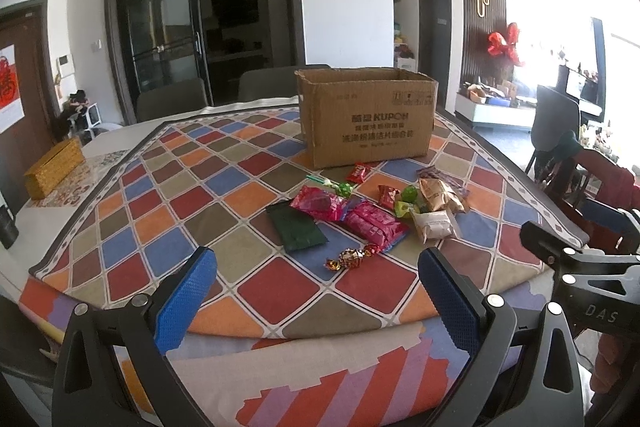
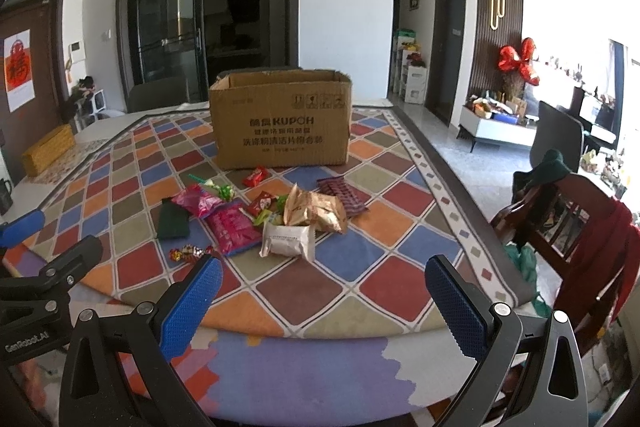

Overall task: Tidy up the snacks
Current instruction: 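Grasp the white bread pack with the right tool while the left tool grasps the gold-wrapped candy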

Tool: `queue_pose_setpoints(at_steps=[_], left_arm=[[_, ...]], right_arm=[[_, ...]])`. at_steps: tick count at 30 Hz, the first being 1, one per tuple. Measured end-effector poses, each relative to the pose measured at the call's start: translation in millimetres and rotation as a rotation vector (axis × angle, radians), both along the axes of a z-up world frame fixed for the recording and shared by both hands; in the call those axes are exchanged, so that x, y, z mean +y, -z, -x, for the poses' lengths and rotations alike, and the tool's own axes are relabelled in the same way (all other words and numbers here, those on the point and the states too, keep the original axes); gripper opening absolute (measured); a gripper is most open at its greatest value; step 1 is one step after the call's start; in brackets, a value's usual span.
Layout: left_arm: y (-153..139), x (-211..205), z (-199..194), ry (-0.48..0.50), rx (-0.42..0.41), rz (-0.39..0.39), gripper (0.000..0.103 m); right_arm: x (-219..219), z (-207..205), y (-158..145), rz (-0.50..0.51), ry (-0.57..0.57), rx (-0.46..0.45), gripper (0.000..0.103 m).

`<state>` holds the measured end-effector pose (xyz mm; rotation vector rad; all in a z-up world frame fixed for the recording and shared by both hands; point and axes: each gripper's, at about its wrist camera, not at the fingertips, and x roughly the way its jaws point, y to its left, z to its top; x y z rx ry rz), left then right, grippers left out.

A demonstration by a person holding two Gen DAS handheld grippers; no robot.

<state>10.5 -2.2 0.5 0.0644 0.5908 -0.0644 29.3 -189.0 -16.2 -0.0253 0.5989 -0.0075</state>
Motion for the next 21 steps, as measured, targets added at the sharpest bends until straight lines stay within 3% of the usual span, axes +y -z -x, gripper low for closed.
queue_pose_setpoints(at_steps=[13,21], left_arm=[[30,-4,-44,0.074,0.083,-0.019,0.073],[53,-9,-71,0.155,0.146,-0.041,0.069]], right_arm=[[11,-43,22,0.019,-0.070,0.073,0.099],[20,-77,42,0.025,-0.099,0.128,0.096]])
